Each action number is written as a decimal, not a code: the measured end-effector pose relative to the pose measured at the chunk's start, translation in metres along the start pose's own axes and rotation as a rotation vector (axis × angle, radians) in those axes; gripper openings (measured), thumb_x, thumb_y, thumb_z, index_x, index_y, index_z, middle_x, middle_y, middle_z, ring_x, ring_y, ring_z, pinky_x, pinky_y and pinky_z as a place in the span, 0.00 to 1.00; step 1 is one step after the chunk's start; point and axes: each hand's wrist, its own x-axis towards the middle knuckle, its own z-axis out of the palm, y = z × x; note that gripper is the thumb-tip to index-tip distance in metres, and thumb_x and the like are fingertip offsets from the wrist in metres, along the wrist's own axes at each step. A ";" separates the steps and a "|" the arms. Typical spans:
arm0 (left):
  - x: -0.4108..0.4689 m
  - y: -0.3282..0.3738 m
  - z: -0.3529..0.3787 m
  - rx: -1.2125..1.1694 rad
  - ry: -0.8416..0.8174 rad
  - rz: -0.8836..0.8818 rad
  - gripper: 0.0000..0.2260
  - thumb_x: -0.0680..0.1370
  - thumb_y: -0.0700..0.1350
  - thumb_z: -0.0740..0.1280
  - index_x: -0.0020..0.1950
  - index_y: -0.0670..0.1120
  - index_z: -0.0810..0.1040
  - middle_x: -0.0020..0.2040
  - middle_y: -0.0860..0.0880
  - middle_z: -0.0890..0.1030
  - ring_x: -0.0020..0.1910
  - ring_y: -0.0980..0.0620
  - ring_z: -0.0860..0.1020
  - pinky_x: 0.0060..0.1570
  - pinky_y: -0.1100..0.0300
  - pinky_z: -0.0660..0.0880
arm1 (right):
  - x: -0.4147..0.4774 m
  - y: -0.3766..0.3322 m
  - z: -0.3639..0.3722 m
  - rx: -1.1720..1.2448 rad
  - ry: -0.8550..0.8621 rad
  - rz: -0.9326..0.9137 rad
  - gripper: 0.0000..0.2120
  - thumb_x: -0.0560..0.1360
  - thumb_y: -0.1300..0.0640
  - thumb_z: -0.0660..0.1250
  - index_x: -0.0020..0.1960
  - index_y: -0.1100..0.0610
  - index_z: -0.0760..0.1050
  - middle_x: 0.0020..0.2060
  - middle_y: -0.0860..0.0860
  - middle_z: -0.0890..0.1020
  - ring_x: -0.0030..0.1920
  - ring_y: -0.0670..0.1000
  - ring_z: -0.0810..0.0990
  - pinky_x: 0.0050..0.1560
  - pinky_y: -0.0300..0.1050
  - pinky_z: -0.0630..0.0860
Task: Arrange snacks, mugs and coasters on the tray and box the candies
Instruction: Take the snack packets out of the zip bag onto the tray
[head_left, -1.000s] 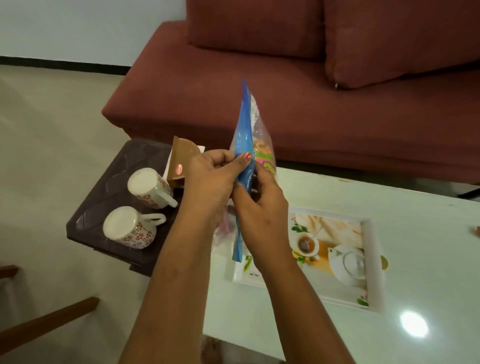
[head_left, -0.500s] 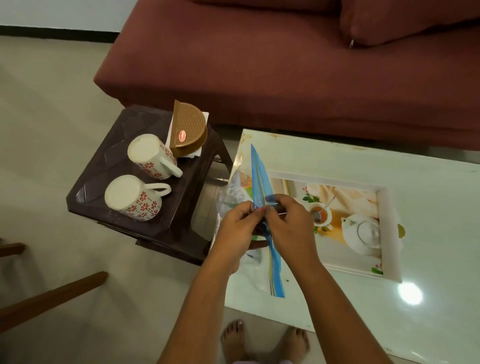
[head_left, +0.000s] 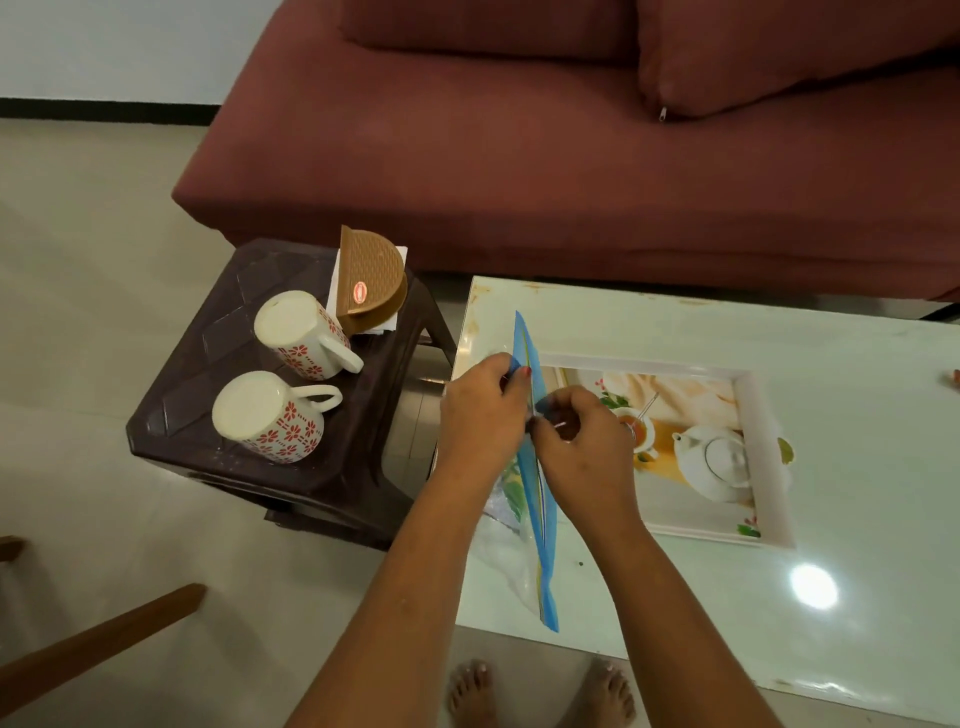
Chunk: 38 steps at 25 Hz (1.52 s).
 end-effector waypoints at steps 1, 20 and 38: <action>-0.004 0.000 0.001 -0.082 -0.075 -0.042 0.07 0.80 0.48 0.60 0.47 0.47 0.75 0.46 0.45 0.81 0.44 0.47 0.81 0.44 0.52 0.82 | 0.003 -0.003 -0.002 0.046 0.021 -0.003 0.06 0.74 0.60 0.66 0.51 0.56 0.76 0.42 0.47 0.79 0.38 0.40 0.76 0.33 0.25 0.71; -0.031 0.005 0.018 0.540 0.177 0.147 0.19 0.80 0.55 0.55 0.59 0.45 0.76 0.53 0.46 0.82 0.48 0.49 0.81 0.47 0.57 0.77 | 0.011 -0.003 -0.002 -0.003 0.212 -0.018 0.08 0.76 0.57 0.65 0.48 0.60 0.81 0.43 0.54 0.84 0.38 0.45 0.76 0.36 0.18 0.66; -0.012 0.003 0.006 0.462 0.119 0.192 0.12 0.80 0.52 0.58 0.51 0.45 0.77 0.45 0.47 0.82 0.36 0.54 0.77 0.33 0.64 0.71 | 0.021 -0.003 0.005 -0.072 0.181 -0.068 0.07 0.77 0.59 0.61 0.46 0.59 0.77 0.40 0.52 0.81 0.40 0.48 0.78 0.38 0.33 0.70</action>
